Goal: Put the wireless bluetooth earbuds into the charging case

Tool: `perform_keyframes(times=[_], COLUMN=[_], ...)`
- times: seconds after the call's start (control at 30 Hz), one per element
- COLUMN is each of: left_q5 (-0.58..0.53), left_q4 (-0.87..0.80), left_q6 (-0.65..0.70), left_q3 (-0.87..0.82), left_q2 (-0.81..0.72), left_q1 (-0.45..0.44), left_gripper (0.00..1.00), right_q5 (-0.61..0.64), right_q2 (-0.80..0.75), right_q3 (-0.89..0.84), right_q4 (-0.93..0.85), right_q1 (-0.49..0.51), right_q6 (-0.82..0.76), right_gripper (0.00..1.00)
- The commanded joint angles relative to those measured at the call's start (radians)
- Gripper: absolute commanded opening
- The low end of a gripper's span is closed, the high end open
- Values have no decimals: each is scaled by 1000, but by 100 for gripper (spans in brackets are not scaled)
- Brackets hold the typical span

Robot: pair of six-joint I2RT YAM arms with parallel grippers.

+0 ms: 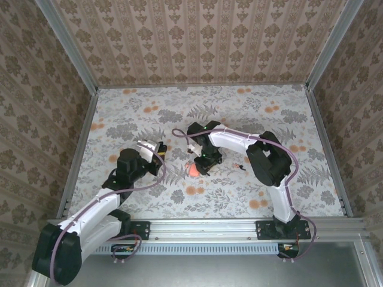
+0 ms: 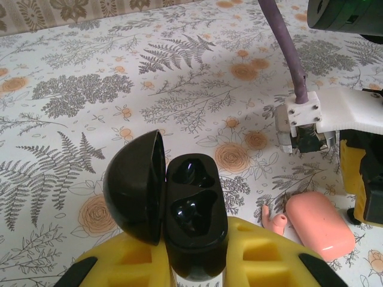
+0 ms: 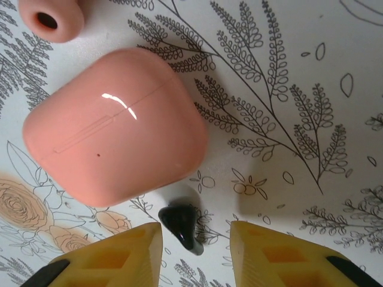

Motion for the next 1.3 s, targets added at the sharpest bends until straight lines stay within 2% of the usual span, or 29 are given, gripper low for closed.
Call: perform_keyframes(times=[0.0,0.4,0.67,0.73,0.87,1.27], left_q5=[-12,-9,-2,-1,0,5], left_q4=[-12,0,3,4,4,3], left_q6=[-7,-3,0,-1,1,1], left_q3=[-5,-3,-1,1,3,6], left_q2=[-8,7,18,22,29,32], left_q1=[8,8,8,7,8,8], left_gripper=[9,9,9,9,9,9], right_q5=[-14,1,3,3,8,64], right_q2=[13,34,32,27,12,10], right_q3=[-15,-27,-37,-42,-56,-57], right_q4=[6,28,35,30,23,-20], right_q1=[9,10,12,12,14,24], right_q6=[-15,13,36,39,29,-42], right_gripper=[35,31,24,25,34,33])
